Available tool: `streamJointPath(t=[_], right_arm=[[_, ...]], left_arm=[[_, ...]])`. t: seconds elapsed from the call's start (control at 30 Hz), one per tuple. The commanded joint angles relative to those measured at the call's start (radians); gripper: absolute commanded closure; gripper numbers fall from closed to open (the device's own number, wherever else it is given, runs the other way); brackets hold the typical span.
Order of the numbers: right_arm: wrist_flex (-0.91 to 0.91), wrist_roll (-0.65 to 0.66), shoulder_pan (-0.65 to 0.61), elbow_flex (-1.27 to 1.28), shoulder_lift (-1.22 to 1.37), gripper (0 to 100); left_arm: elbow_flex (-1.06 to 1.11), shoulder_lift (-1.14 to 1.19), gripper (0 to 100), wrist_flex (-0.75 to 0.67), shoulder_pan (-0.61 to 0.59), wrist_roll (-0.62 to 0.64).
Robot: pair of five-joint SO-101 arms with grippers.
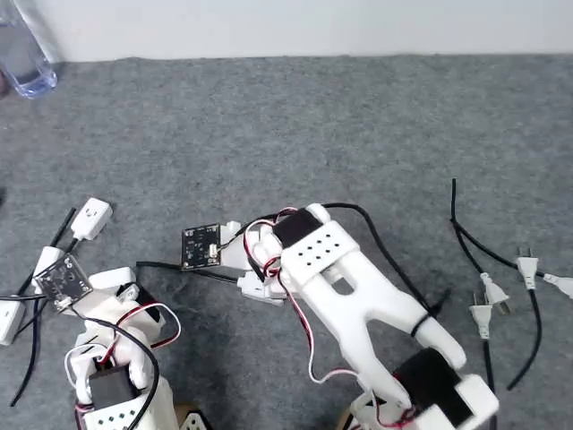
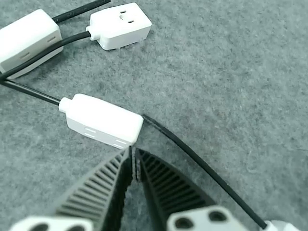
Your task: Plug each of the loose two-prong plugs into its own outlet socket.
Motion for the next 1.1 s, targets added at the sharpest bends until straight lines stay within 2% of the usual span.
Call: streamJointPath(t=[0.0, 0.27, 0.53, 0.83, 1.07], right_arm=[[-0.045, -0.015, -0.018, -0.008, 0.021, 99.1], [-0.091, -0.020, -0.012, 0.006, 0.070, 99.1], [-0.173, -0.020, -0.002, 0.029, 0.294, 99.1], [-0.150, -0.035, 0.002, 0.011, 0.308, 99.1], [-0.056, -0.034, 0.027, 0.014, 0.314, 99.1]], left_arm=[[-0.002, -0.008, 99, 0.003, -0.006, -0.011], [-0.002, -0.008, 99, 0.003, -0.006, -0.011], [-0.002, -0.008, 99, 0.003, -0.006, -0.011], [-0.002, -0.008, 99, 0.003, -0.006, -0.011], [-0.002, -0.008, 99, 0.003, -0.006, -0.011]])
